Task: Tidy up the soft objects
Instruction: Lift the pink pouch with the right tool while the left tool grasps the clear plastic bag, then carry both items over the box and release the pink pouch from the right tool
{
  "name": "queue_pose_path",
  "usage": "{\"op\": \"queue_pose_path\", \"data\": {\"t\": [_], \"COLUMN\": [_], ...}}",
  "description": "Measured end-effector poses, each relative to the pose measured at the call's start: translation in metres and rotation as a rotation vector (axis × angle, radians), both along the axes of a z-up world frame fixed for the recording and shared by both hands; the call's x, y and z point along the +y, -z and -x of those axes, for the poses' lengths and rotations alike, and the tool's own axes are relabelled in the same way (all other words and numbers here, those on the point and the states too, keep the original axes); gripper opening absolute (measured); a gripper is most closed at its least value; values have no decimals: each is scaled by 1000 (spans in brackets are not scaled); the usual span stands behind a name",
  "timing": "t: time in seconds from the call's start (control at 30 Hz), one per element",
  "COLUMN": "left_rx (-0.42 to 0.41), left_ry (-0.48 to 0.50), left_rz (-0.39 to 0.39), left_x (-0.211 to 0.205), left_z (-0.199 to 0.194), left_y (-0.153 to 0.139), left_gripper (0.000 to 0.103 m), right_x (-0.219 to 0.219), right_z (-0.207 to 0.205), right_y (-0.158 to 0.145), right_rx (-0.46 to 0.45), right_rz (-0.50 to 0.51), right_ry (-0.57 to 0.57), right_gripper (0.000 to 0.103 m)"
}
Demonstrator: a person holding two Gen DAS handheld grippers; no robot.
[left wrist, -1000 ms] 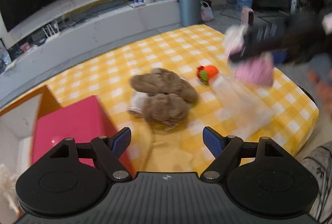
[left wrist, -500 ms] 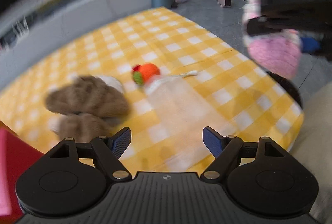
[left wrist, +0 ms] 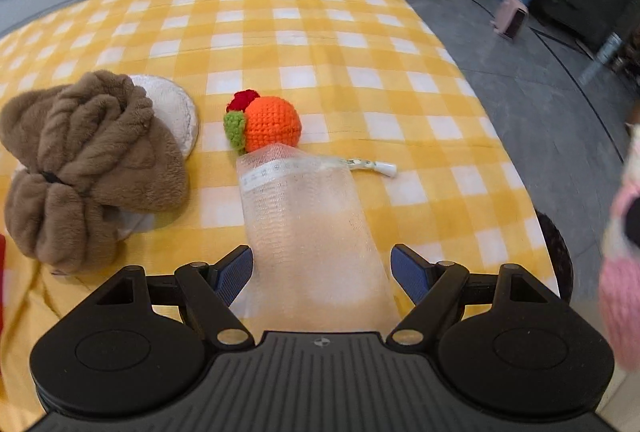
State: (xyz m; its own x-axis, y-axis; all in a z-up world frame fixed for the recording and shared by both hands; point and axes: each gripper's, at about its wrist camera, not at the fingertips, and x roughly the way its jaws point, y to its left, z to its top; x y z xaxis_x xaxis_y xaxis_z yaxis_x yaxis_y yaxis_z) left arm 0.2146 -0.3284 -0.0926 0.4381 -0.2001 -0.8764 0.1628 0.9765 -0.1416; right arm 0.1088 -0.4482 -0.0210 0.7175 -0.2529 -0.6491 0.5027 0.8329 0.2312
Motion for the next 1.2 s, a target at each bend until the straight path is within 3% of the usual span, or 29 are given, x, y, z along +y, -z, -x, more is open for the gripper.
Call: {"op": "queue_pose_path", "data": {"t": [0.23,0.3,0.37,0.4,0.47,0.7,1.0,1.2], "left_rx": [-46,-61,-89,-92,-85,-114,-178,-273], "left_ry": [-14,-8,-1,5,51,144,272,331], "left_rz": [-138,-136,-145,-147,-135,-108,-3,3], "left_x": [-16,-16,-16,-15,-15,-2,35,80], "left_z": [4,7,10,11,12,23,50,76], "left_y": [12,13,10,9,6,-11,-64,-103], "left_gripper": [92,84,54,44,4,2,2,2], "right_x": [3,3,4,4,3,3,12,18], "right_z": [7,6,6,6,4,1,-3,4], "right_y": [-2,-1,-1,-1,-2,0,-1,-8], "right_rx": [-8,-1,3,3,6,15,17,-59], "right_rz": [-1,-2,-1,-1,-3,5,32,-68], "right_ry": [0,1,-4,-7,-8,-9,-50,-135], "right_gripper": [57,57,57,57,57,57,57,57]}}
